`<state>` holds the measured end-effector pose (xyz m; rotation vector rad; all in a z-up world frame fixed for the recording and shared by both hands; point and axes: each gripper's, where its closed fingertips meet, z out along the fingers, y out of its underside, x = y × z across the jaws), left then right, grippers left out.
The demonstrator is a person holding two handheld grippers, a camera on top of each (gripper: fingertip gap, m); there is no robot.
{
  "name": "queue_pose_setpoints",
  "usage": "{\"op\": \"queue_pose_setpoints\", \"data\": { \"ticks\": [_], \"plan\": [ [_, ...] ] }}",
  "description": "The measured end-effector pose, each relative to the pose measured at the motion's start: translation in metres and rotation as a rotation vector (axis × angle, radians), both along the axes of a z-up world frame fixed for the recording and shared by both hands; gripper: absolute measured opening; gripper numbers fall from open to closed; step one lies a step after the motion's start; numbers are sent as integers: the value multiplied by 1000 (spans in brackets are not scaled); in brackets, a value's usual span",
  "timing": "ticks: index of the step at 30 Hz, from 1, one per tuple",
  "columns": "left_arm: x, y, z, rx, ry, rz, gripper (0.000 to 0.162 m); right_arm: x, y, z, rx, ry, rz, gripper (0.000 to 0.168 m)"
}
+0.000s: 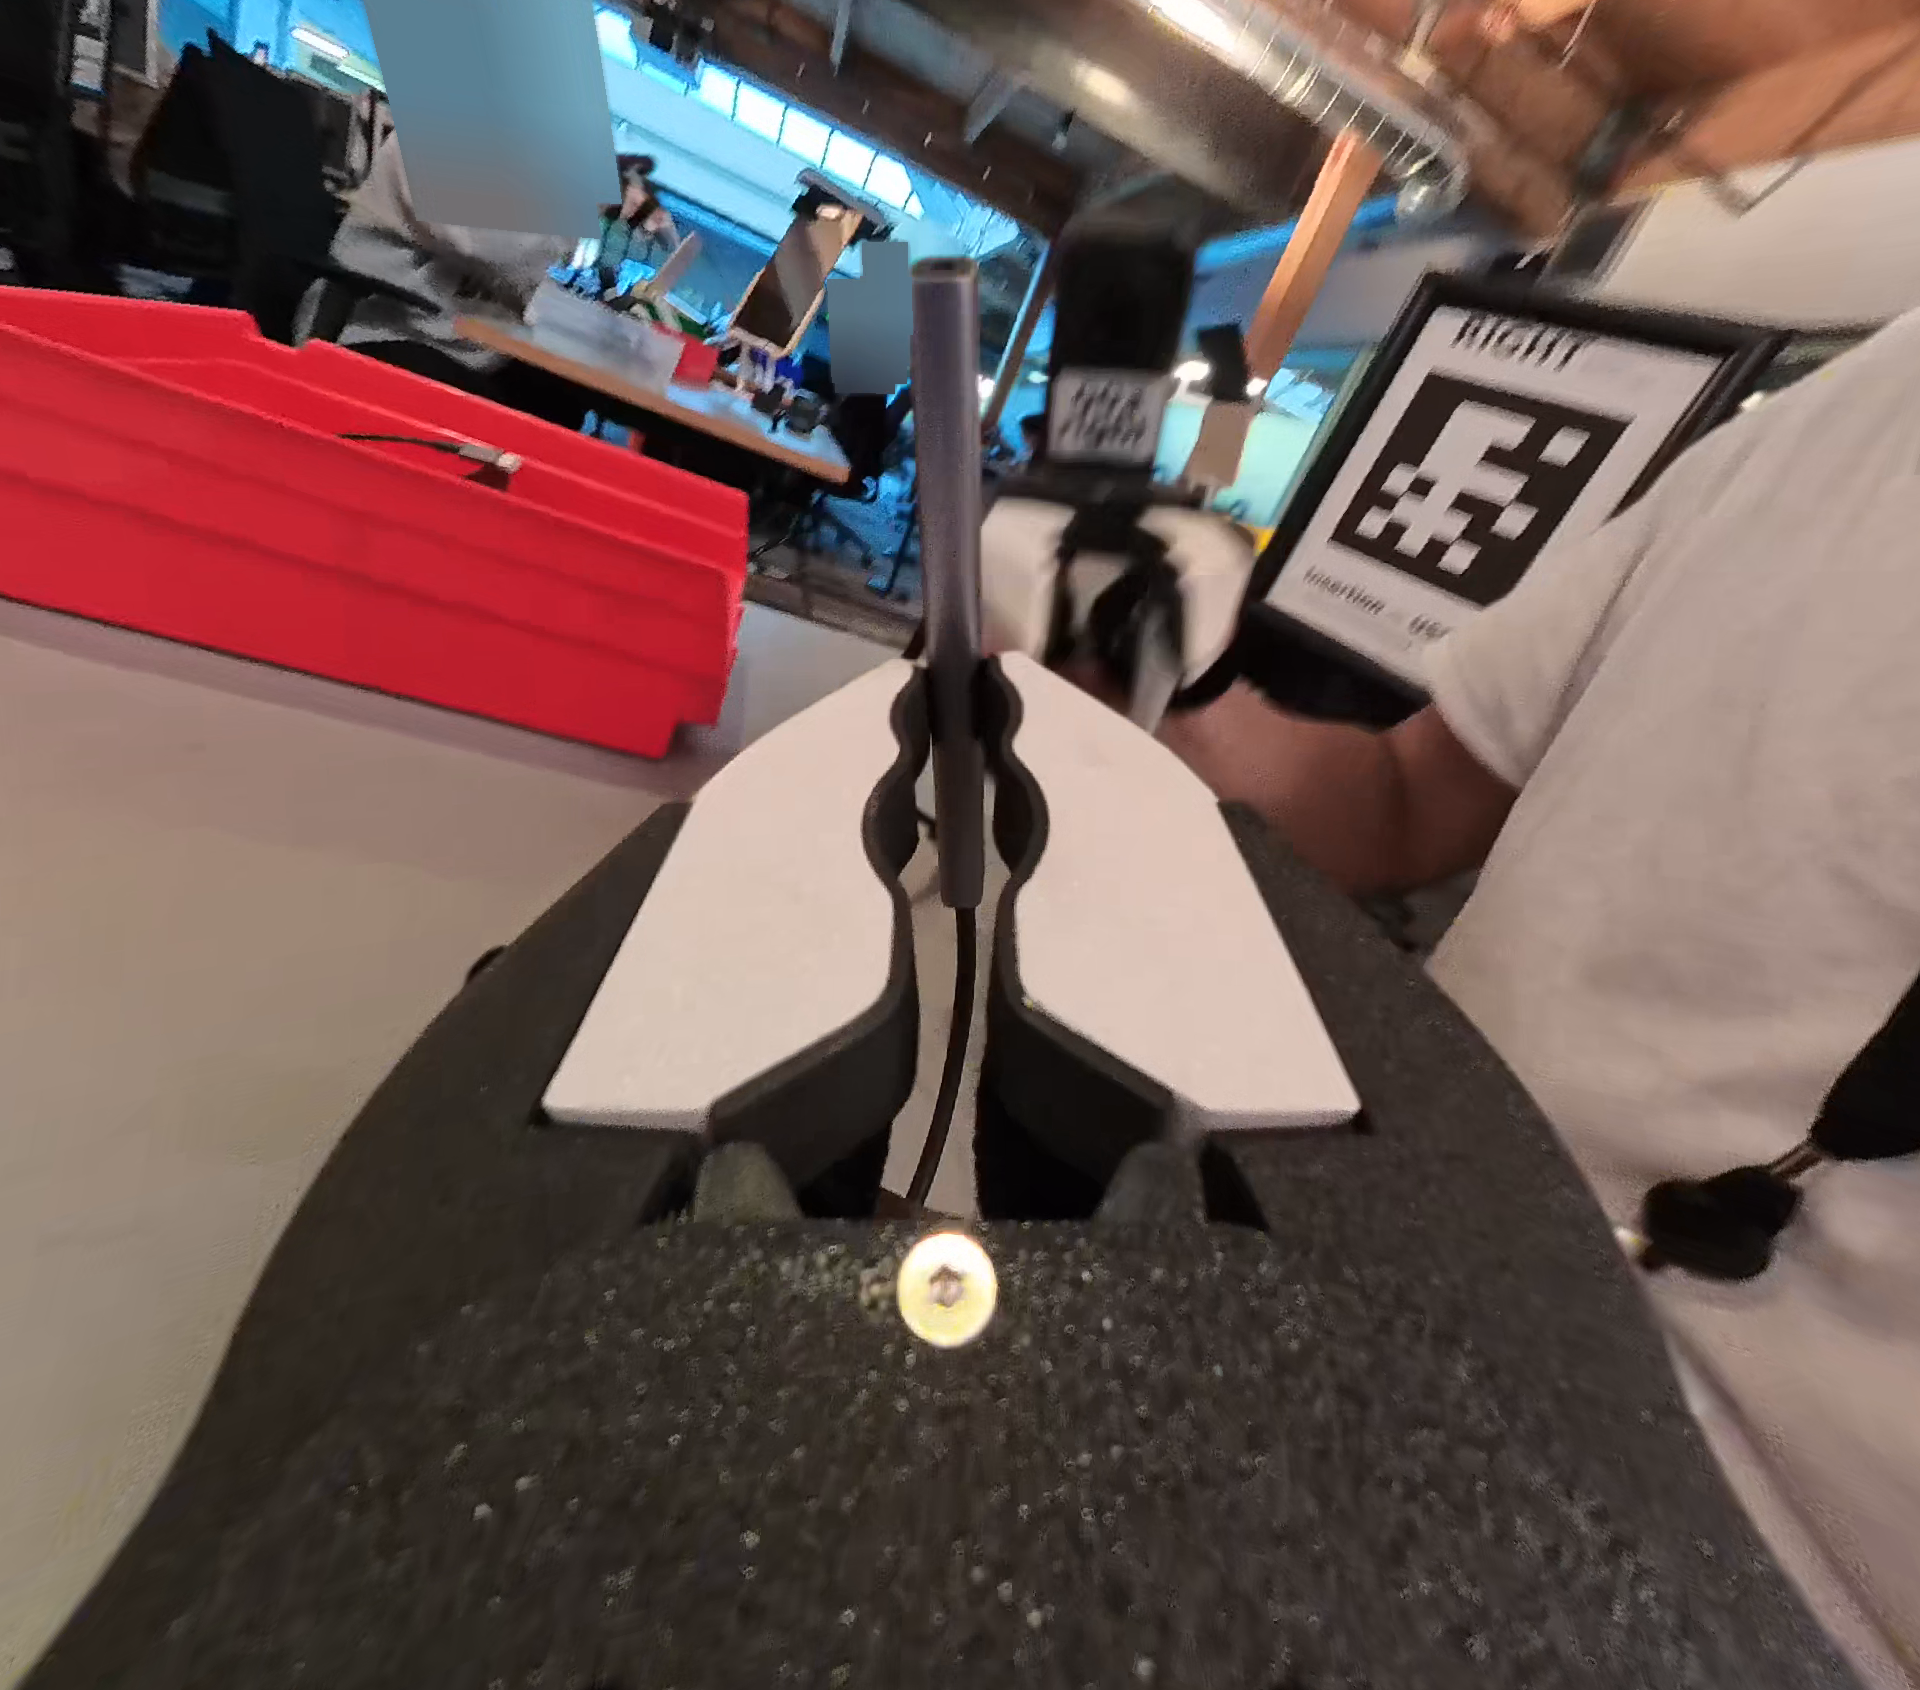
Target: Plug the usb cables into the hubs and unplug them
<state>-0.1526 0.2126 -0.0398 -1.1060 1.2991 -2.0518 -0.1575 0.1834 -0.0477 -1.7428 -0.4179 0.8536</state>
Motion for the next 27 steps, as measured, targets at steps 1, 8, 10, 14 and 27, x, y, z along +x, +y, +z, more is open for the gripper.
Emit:
{"op": "queue_pose_setpoints", "data": {
  "ticks": [1, 8, 10, 14, 27],
  "plan": [
    [0, -1, 2, -23, -4, -10, 9, 6, 7, -9, 1, 15, -53, 26],
    [3, -4, -2, -76, 5, -38, 9, 6, 17, 11, 163, 91, -118, 24],
    [3, -5, -2, -98, 4, -51, 9, 5, 19, 8, 163, 82, -134, 21],
    [4, -8, -4, -102, 14, -71, 9, 4, 21, 5, 141, 123, -141, 22],
    [7, -15, -8, -121, 31, -101, 9, 8, 22, 6, 104, 284, -127, 5]
  ]
}}
